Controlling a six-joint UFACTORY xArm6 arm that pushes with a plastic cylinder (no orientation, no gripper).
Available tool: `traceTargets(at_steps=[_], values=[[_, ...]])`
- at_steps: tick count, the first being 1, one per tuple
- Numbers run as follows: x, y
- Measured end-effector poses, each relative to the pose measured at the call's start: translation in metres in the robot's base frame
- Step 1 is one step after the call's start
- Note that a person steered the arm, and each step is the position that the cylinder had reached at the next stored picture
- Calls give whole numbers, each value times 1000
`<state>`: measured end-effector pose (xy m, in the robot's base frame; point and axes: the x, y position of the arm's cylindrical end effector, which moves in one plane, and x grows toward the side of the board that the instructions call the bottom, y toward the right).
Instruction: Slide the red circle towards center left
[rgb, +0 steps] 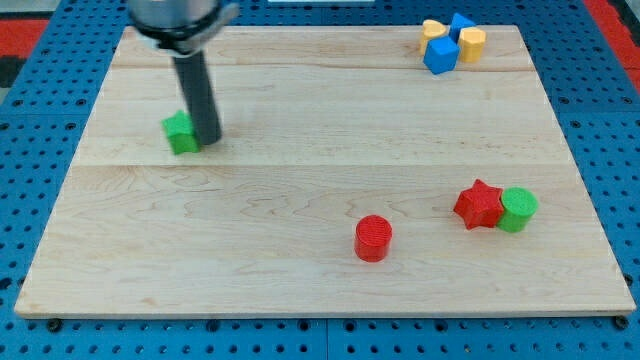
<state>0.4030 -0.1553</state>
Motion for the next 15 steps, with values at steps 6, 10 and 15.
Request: traceTargets(at_steps=[6,10,15], values=[[149,-10],[169,261],[121,195]])
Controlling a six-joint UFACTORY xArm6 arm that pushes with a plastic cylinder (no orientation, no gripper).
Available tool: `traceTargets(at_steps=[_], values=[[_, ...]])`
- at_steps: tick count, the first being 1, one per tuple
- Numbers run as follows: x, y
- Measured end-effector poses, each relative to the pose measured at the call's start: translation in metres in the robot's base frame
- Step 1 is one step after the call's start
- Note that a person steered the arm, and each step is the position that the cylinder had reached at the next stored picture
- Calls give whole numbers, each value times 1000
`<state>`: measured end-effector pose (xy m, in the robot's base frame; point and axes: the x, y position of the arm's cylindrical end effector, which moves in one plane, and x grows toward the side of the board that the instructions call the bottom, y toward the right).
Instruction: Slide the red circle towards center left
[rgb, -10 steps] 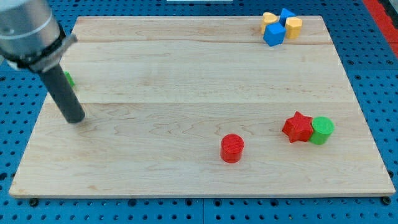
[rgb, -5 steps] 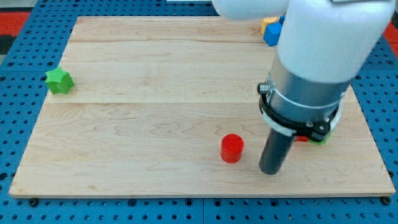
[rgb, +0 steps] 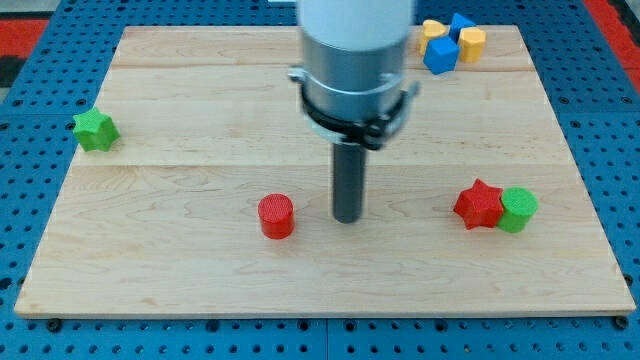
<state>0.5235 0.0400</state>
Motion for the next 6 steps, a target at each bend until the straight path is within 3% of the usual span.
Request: traceTargets(at_steps=[1,2,4,5,6], values=[[27,-7],[24,-54],[-66,-124],[-88,-136],[-67,-124]])
